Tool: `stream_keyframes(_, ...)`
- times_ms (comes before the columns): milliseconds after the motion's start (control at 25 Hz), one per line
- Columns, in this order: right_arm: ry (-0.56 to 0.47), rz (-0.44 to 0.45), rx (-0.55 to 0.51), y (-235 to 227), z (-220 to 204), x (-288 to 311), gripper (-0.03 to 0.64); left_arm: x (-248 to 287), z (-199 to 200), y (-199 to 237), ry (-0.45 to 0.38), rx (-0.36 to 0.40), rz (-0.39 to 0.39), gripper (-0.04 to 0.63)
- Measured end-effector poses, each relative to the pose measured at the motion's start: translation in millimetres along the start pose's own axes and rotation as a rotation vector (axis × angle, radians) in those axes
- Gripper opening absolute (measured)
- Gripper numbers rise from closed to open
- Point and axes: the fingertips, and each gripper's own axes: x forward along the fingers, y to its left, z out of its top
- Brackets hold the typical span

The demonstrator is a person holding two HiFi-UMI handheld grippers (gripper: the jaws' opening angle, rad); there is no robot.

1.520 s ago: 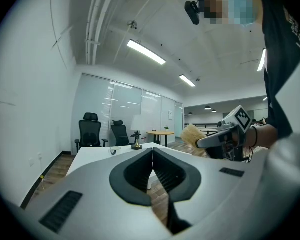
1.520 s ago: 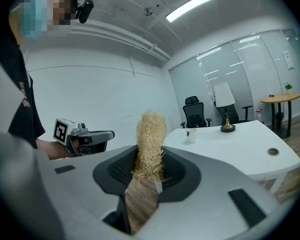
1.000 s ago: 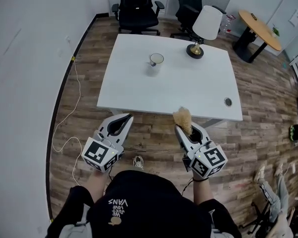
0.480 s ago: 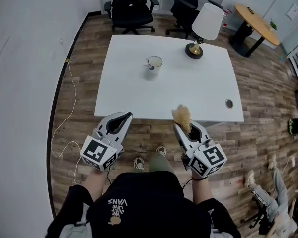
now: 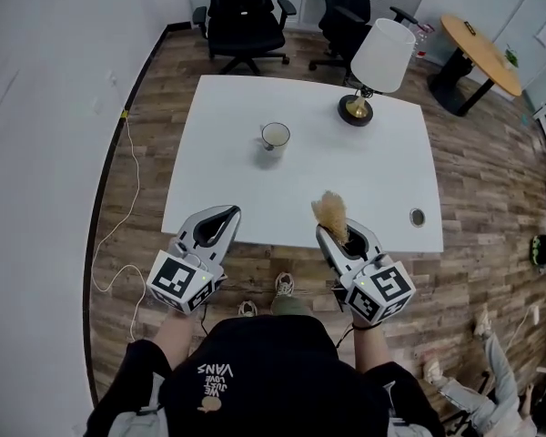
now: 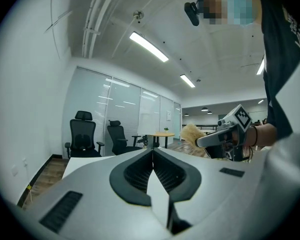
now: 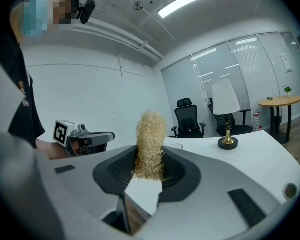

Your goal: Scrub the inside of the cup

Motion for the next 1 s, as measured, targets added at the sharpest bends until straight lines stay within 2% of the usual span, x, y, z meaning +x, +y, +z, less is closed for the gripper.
stream_keyframes(360,0.008,0.102,-0.012,-55.3,17.2,28.5,0.118,55.5,9.0,11.1,-0.008,0.012,0.084,0.011)
stream_keyframes(480,0.021,0.131,-0.015,-65.1,15.4,42.2,0.118,63.4,9.2,21.1,-0.023,-0.008,0.109,0.011)
stream_keyframes(680,0.03,0.146,0.0,-70.7,12.9,60.6,0.118,73.1,2.2,35.3,-0.01,-0.018,0.105,0.011)
stream_keyframes(1000,0.04,0.103,0.019,-85.8,18.0,98.7,0.118,106.4,-6.3,72.3,0.042,-0.002,0.06,0.011)
